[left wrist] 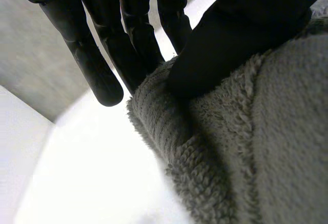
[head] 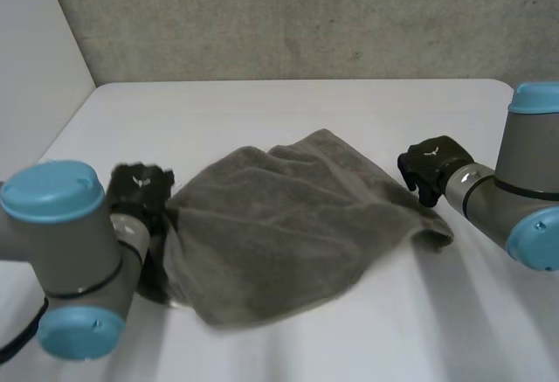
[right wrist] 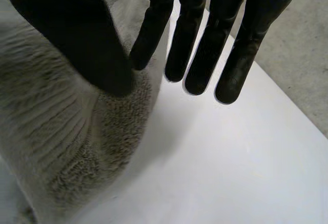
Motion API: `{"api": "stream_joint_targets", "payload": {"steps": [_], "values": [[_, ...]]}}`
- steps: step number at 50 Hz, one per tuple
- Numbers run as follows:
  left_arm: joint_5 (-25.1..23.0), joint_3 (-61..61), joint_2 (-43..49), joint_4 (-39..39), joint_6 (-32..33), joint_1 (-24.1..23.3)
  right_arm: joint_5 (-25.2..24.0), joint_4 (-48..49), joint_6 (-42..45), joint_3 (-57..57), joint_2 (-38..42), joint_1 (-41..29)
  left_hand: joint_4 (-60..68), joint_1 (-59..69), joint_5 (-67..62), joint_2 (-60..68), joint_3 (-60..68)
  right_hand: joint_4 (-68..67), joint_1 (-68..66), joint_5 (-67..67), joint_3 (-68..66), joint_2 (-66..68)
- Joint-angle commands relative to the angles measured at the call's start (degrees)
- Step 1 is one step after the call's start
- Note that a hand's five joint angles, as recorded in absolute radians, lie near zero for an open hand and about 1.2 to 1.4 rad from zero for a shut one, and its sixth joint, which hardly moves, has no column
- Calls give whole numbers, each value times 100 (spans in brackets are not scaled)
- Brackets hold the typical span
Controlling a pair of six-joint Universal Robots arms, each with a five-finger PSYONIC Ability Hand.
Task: Fold the towel.
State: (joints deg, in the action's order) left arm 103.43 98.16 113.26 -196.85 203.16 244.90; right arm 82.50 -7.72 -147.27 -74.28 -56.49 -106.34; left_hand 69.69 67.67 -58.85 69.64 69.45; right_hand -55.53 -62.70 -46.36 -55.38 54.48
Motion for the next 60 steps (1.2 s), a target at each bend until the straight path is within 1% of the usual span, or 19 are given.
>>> {"api": "stream_joint_targets", "payload": {"steps": [1,2,3,4,5,6,10,11,12,13,17,20,28,36,42,50,55,58,60], "values": [[-191,-420,187,-266,348,357,3,-2,-503,-428,-546,17,134,336,-218,139,158,3528,4244,3611,3513,-3422],[-192,-420,187,-266,347,357,3,-2,-505,-429,-547,17,125,327,-209,130,149,3535,4252,3618,3520,-3430],[-340,-412,161,-266,339,348,-15,-2,-696,-577,-678,17,-1807,-1605,1723,-1802,-1783,4501,5218,4584,4486,-4396],[-341,-412,161,-266,339,348,-15,-2,-698,-578,-679,17,-1826,-1624,1742,-1821,-1803,4511,5228,4594,4496,-4405],[-472,-377,117,-249,339,322,-58,7,-846,-744,-810,26,-3625,-3423,3541,-3620,-3601,4553,5270,4636,4538,-4448],[-595,-316,39,-205,330,278,-93,68,-900,-963,-933,26,-4126,-3924,4042,-4121,-4102,4553,5270,4636,4538,-4448],[-746,-104,-226,-64,286,128,-357,262,-839,-1492,-1250,34,-4720,-4518,4636,-4714,-4696,4553,5270,4636,4538,-4448],[-763,18,-365,5,260,41,-592,410,-726,-1780,-1424,61,-5303,-5101,5219,-5297,-5279,4553,5270,4636,4538,-4448],[-763,19,-366,6,259,40,-812,524,-542,-2070,-1583,43,-5308,-5107,5224,-5303,-5285,4553,5270,4636,4538,-4448],[-772,150,-506,50,233,-29,-815,526,-540,-2073,-1584,43,-5692,-5490,5608,-5686,-5668,4553,5270,4636,4538,-4448],[-781,589,-954,76,154,-284,-1148,963,231,-2879,-1856,61,-5712,-5510,5628,-5707,-5688,4311,5028,4394,4296,-4205],[-781,740,-1105,76,119,-364,-1157,1385,732,-3292,-1892,69,-5712,-5510,5628,-5707,-5688,3957,4674,4040,3942,-3852],[-754,1293,-1509,76,-259,-663,-1149,2133,1235,-3593,-1507,210,-5628,-5426,5544,-5623,-5604,3586,4303,3669,3572,-3481],[-746,1899,-1851,103,-847,-830,-1140,2800,1367,-3540,-1154,385,-5427,-5225,5343,-5421,-5403,2832,3549,2915,2817,-2726],[-754,2137,-1984,147,-980,-821,-1140,3083,1438,-3444,-934,491,-4938,-4737,4854,-4933,-4915,2072,2789,2155,2057,-1966],[-763,2366,-2107,331,-1059,-786,-1149,3171,1455,-3118,-565,562,-4669,-4467,4585,-4664,-4646,-31,686,52,-45,136],[-772,2436,-2115,366,-1094,-777,-1122,3162,1254,-2803,-477,588,-4232,-4030,4148,-4227,-4208,-2444,-1727,-2361,-2458,2549],[-781,2454,-2098,366,-1260,-760,-1087,3153,1104,-2714,-477,579,-4065,-3863,3981,-4059,-4041,-2447,-1730,-2364,-2462,2552],[-789,2445,-2089,366,-1418,-751,-912,3110,658,-2548,-538,536,-3931,-3729,3847,-3925,-3907,-2447,-1730,-2364,-2462,2552]]}}
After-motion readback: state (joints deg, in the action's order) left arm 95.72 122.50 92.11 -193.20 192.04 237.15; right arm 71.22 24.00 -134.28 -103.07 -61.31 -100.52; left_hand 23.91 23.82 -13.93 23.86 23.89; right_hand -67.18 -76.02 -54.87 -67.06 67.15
